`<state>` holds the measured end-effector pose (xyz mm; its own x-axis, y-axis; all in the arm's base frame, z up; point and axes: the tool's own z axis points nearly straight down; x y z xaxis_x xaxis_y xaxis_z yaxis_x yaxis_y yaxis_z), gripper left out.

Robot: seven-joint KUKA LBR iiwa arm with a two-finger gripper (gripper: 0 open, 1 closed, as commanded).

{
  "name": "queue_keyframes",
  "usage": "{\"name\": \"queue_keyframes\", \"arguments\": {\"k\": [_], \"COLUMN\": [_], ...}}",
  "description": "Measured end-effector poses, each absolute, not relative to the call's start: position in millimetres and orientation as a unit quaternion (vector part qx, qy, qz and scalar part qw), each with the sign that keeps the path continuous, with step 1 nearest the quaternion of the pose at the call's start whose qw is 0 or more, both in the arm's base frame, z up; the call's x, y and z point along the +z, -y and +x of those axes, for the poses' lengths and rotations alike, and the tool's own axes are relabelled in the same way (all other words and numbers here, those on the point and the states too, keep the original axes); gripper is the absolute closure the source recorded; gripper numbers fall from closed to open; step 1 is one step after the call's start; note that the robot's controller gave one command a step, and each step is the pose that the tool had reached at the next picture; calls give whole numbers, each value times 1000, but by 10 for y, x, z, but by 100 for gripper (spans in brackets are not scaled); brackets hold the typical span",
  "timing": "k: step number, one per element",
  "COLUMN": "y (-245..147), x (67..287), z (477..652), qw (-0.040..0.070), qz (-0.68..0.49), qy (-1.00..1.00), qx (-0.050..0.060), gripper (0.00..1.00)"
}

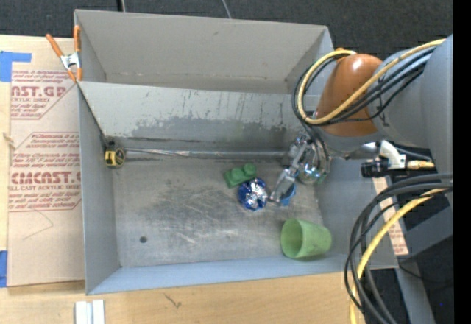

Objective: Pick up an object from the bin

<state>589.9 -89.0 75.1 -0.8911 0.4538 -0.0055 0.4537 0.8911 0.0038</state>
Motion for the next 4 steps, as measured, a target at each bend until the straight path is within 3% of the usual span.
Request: {"name": "queue_keyframes", "arguments": {"k": [1, 2, 3, 4], "y": [752, 530, 335, 436], "x": [782, 779, 1394, 716], "z": [5684, 5511, 5363, 5794], "qw": [0, 0, 2, 2], "qz": [114, 164, 99, 167], "qy": [-993, -987, -995, -986], "qx": [0, 1, 0, 1], "gripper": [0, 0, 0, 0]}}
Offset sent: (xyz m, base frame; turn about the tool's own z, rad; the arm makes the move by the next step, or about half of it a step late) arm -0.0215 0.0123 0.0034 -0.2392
